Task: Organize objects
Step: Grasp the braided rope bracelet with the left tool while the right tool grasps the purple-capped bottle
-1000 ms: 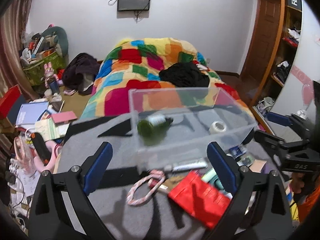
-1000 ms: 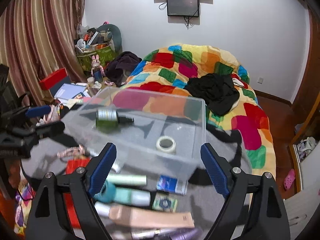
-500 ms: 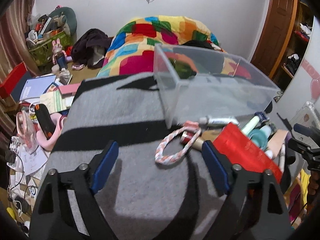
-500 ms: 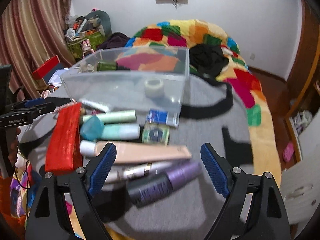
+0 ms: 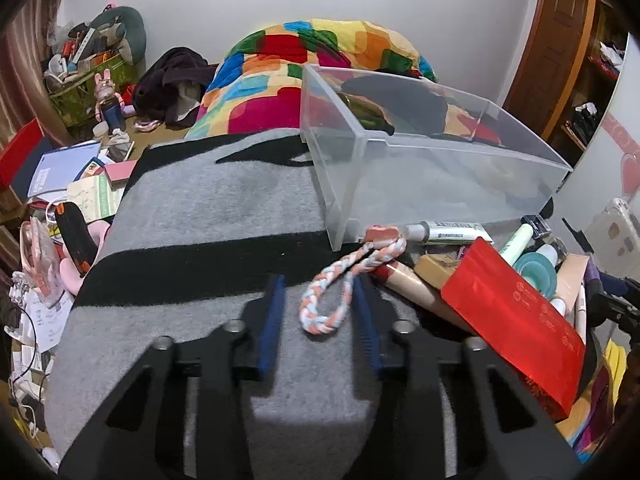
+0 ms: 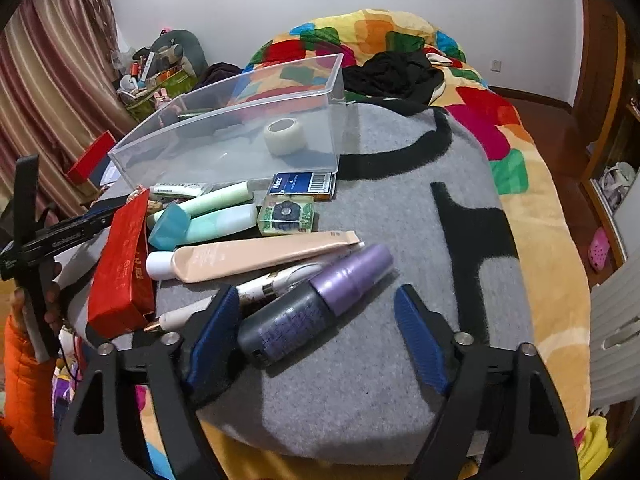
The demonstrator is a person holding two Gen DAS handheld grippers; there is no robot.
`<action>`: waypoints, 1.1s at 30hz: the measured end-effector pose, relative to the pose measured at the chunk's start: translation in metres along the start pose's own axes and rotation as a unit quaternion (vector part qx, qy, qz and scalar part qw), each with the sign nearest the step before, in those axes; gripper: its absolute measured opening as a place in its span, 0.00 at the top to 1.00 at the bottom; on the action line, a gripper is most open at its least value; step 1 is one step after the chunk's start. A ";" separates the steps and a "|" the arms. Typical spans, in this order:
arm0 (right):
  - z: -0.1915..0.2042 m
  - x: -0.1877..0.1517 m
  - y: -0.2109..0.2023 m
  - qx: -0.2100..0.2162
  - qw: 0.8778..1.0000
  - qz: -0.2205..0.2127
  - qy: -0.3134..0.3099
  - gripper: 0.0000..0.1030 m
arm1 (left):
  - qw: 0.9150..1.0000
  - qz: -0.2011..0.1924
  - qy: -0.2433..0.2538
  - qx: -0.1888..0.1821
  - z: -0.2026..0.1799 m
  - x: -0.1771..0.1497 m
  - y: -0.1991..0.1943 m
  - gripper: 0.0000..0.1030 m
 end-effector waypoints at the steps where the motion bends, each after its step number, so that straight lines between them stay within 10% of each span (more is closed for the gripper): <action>1: 0.000 -0.001 -0.001 0.002 1.000 0.000 0.000 0.31 | 1.000 -0.001 0.002 0.004 -0.001 -0.001 0.000 0.82; 20: -0.020 -0.007 -0.024 -0.055 0.998 -0.016 0.004 0.66 | 1.000 -0.003 -0.016 -0.010 -0.002 -0.059 -0.039 0.89; 25: -0.020 -0.002 -0.022 -0.048 0.999 -0.015 0.014 0.66 | 1.000 -0.013 -0.015 -0.006 -0.005 -0.050 -0.039 0.46; 33: -0.021 0.001 -0.008 -0.036 0.999 -0.005 0.023 0.63 | 1.000 -0.001 0.022 0.017 -0.018 -0.027 -0.012 0.45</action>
Point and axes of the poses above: each gripper's, at about its wrist camera, not at the fingertips, and y roughly the way its jaws point, z to its left, x to its top, the point moved 5 cm from there along y, roughly the way its jaws point, and after that the axes turned 15 degrees about z, right-handed, at the moved point
